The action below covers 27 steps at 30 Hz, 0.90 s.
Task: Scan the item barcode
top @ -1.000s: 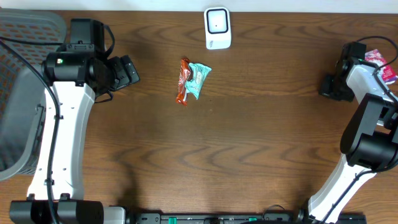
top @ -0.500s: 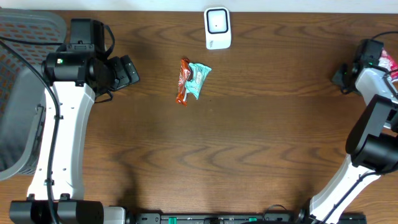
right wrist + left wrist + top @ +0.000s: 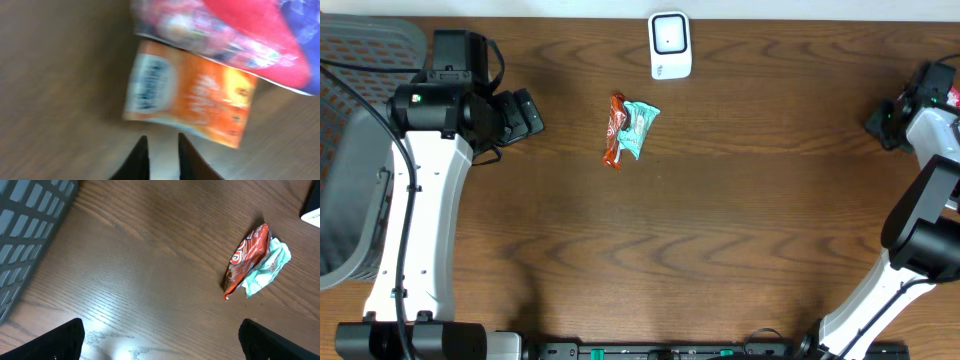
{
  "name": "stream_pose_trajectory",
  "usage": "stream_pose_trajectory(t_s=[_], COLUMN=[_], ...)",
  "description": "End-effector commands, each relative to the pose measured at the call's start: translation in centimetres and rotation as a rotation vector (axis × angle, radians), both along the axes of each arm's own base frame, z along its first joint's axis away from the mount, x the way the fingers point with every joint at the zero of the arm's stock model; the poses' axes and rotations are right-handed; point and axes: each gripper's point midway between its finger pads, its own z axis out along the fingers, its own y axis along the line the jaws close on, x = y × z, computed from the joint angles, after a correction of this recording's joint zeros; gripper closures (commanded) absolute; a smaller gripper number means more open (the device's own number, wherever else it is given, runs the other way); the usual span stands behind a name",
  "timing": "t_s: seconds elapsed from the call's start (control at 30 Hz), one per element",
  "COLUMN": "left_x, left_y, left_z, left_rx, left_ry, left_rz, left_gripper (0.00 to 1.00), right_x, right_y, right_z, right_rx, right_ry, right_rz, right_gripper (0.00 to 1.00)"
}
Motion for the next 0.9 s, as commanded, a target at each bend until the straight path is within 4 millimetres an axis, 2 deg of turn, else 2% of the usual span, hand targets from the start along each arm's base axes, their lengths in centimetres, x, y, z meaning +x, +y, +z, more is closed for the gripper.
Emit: stream_pose_trajectory(t_s=[0.0, 0.07, 0.17, 0.33, 0.43, 0.63, 0.73, 0.87], left_x=[-0.1, -0.1, -0.1, -0.1, -0.1, -0.1, -0.1, -0.1], left_y=[0.2, 0.2, 0.2, 0.2, 0.2, 0.2, 0.2, 0.2], left_z=[0.6, 0.6, 0.6, 0.6, 0.6, 0.6, 0.6, 0.6], left_rx=[0.007, 0.007, 0.007, 0.007, 0.007, 0.007, 0.007, 0.007], left_ry=[-0.017, -0.017, -0.017, -0.017, -0.017, -0.017, -0.017, -0.017], left_rz=[0.010, 0.010, 0.010, 0.010, 0.010, 0.010, 0.010, 0.010], left_gripper=[0.02, 0.02, 0.02, 0.02, 0.02, 0.02, 0.02, 0.02], right_x=[3.0, 3.7, 4.4, 5.0, 4.7, 3.2, 2.7, 2.1], right_y=[3.7, 5.9, 9.9, 17.8, 22.2, 29.6, 32.6, 35.4], right_z=[5.1, 6.8, 8.9, 10.4, 10.3, 9.4, 9.1, 8.5], right_rx=[0.062, 0.094, 0.162, 0.325, 0.394, 0.406, 0.367, 0.269], right_ry=[-0.138, -0.180, -0.231, -0.274, -0.258, -0.178, -0.153, -0.125], right_rz=[0.106, 0.160, 0.259, 0.446, 0.537, 0.666, 0.717, 0.753], right_gripper=[0.74, 0.63, 0.42, 0.28, 0.21, 0.01, 0.01, 0.01])
